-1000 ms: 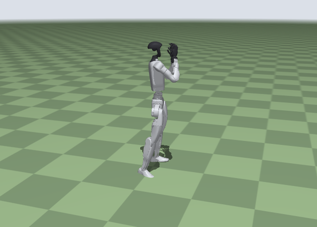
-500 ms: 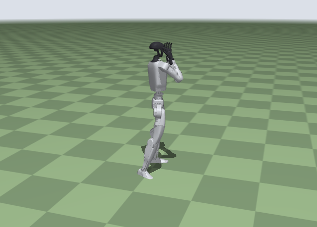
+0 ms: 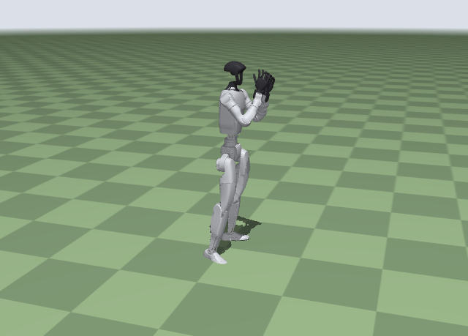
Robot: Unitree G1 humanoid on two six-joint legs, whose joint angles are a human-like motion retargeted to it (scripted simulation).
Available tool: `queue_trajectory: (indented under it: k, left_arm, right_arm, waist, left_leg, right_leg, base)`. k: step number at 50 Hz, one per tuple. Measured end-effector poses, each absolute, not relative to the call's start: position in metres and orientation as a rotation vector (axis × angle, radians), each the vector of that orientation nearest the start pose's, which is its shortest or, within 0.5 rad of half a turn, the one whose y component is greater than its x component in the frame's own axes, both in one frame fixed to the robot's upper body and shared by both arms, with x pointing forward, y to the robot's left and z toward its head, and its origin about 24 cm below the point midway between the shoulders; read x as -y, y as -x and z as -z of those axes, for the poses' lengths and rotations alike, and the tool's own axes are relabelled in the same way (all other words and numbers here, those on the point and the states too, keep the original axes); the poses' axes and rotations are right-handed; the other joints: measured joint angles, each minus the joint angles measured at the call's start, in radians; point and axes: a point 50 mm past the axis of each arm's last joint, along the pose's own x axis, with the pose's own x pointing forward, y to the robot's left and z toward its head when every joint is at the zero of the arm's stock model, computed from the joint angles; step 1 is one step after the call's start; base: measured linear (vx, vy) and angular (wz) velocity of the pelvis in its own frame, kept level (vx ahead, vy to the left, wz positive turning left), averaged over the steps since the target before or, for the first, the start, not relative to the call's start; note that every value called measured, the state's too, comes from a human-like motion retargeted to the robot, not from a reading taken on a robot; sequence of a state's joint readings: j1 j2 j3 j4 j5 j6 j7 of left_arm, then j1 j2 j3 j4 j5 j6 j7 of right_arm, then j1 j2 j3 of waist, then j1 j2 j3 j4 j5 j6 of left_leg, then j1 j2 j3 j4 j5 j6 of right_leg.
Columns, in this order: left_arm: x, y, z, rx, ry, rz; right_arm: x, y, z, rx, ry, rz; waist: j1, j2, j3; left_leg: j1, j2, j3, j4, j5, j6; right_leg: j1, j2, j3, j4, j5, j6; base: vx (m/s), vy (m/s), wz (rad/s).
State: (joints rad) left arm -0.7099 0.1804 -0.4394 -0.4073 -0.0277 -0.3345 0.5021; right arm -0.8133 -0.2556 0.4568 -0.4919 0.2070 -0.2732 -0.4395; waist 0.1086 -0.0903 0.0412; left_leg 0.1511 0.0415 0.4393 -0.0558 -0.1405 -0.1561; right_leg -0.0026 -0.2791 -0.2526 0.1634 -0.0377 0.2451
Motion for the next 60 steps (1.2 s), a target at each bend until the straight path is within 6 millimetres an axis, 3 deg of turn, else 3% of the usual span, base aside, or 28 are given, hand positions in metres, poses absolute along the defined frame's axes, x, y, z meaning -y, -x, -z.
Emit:
queue_trajectory:
  k: [5,10,13,15,20,23,25,31,34,40,45,50,53,57,60]
  left_arm:
    - [-0.033,-0.204,-0.292,1.328,0.222,0.446]
    - [-0.033,-0.199,-0.332,1.496,0.232,0.381]
    - [-0.032,-0.196,-0.346,1.533,0.296,0.327]
    - [-0.034,-0.195,-0.343,1.528,0.299,0.306]
    - [-0.034,-0.191,-0.306,1.428,0.268,0.420]
    - [-0.028,-0.190,-0.301,1.404,0.244,0.508]
    - [-0.025,-0.193,-0.309,1.417,0.234,0.520]
    - [-0.027,-0.200,-0.340,1.490,0.293,0.368]
    - [-0.031,-0.199,-0.331,1.461,0.320,0.371]
    - [-0.027,-0.187,-0.294,1.389,0.240,0.532]
    - [-0.020,-0.194,-0.315,1.448,0.218,0.495]
    - [-0.029,-0.210,-0.336,1.428,0.333,0.339]
    - [-0.039,-0.211,-0.322,1.384,0.351,0.314]
    - [-0.040,-0.199,-0.292,1.340,0.306,0.403]
    - [-0.036,-0.194,-0.287,1.355,0.248,0.463]
  right_arm:
    - [0.075,-0.204,-0.326,1.374,-0.353,-0.287]
    - [0.075,-0.157,-0.306,1.477,-0.249,-0.429]
    - [0.068,-0.145,-0.302,1.498,-0.188,-0.497]
    - [0.068,-0.149,-0.308,1.520,-0.156,-0.458]
    - [0.076,-0.180,-0.334,1.528,-0.193,-0.261]
    - [0.082,-0.188,-0.335,1.506,-0.215,-0.199]
    - [0.083,-0.185,-0.330,1.507,-0.199,-0.200]
    - [0.072,-0.159,-0.308,1.493,-0.171,-0.429]
    - [0.073,-0.161,-0.315,1.515,-0.159,-0.427]
    - [0.088,-0.176,-0.340,1.567,-0.279,-0.230]
    - [0.090,-0.172,-0.328,1.531,-0.303,-0.239]
    - [0.073,-0.159,-0.304,1.425,-0.303,-0.487]
    - [0.070,-0.164,-0.308,1.426,-0.270,-0.500]
    - [0.077,-0.177,-0.326,1.508,-0.242,-0.321]
    - [0.082,-0.182,-0.330,1.547,-0.220,-0.241]
  waist:
    - [-0.059,-0.001,0.010]
    - [-0.130,0.012,0.025]
    - [-0.168,0.017,0.021]
    - [-0.183,0.021,0.018]
    - [-0.192,0.020,0.016]
    - [-0.194,0.013,0.016]
    - [-0.200,0.011,0.016]
    - [-0.245,0.030,0.011]
    - [-0.253,0.045,0.005]
    - [-0.223,0.044,-0.006]
    - [-0.204,0.025,-0.010]
    - [-0.206,0.032,-0.009]
    - [-0.195,0.038,-0.011]
    - [-0.162,0.035,-0.015]
    - [-0.137,0.025,-0.018]
  left_leg:
    - [0.002,0.044,0.111,0.018,-0.006,-0.001]
    - [0.013,0.088,0.199,0.015,0.009,-0.019]
    - [0.033,0.095,0.253,0.017,0.008,-0.017]
    - [0.050,0.097,0.291,0.020,0.005,-0.011]
    - [0.087,0.109,0.369,0.042,-0.006,0.006]
    - [0.093,0.131,0.385,0.061,-0.005,0.005]
    - [0.092,0.146,0.384,0.070,-0.002,0.001]
    - [0.089,0.168,0.360,0.072,0.008,-0.007]
    - [0.094,0.165,0.358,0.062,0.010,-0.001]
    - [0.086,0.165,0.343,0.065,0.011,0.006]
    - [0.048,0.174,0.283,0.084,0.010,0.000]
    - [0.029,0.160,0.223,0.079,0.011,0.001]
    - [0.032,0.144,0.209,0.065,0.010,0.010]
    - [0.034,0.135,0.202,0.053,0.010,0.016]
    - [0.025,0.138,0.190,0.056,0.010,0.013]
  right_leg:
    - [-0.041,0.070,0.094,-0.047,0.044,0.017]
    - [-0.054,0.142,0.157,-0.110,0.086,0.017]
    - [-0.051,0.164,0.206,-0.141,0.105,0.017]
    - [-0.047,0.175,0.243,-0.158,0.115,0.017]
    - [-0.037,0.204,0.319,-0.187,0.138,0.017]
    - [-0.029,0.226,0.328,-0.196,0.147,0.017]
    - [-0.024,0.240,0.321,-0.199,0.150,0.017]
    - [-0.019,0.256,0.295,-0.185,0.134,0.017]
    - [-0.021,0.254,0.297,-0.174,0.123,0.017]
    - [-0.021,0.249,0.288,-0.172,0.115,0.017]
    - [-0.016,0.235,0.231,-0.173,0.104,0.017]
    - [-0.013,0.206,0.183,-0.146,0.075,0.017]
    - [-0.015,0.189,0.175,-0.129,0.061,0.017]
    - [-0.016,0.181,0.172,-0.125,0.056,0.017]
    - [-0.012,0.182,0.158,-0.132,0.059,0.017]
  base:
    - [-0.07,-0.14,-1.19]
    - [-0.06,-0.18,-0.92]
    - [-0.01,-0.11,-0.94]
    - [0.00,-0.08,-1.00]
    - [0.01,-0.11,-0.85]
    - [0.02,-0.16,-0.34]
    - [0.02,-0.16,0.01]
    - [0.03,-0.08,0.16]
    - [0.00,0.00,0.00]
    - [0.00,-0.01,0.09]
    - [0.00,-0.01,0.59]
    - [0.01,0.06,0.61]
    - [0.02,0.07,0.28]
    - [0.00,0.00,0.00]
    - [0.00,0.00,0.17]
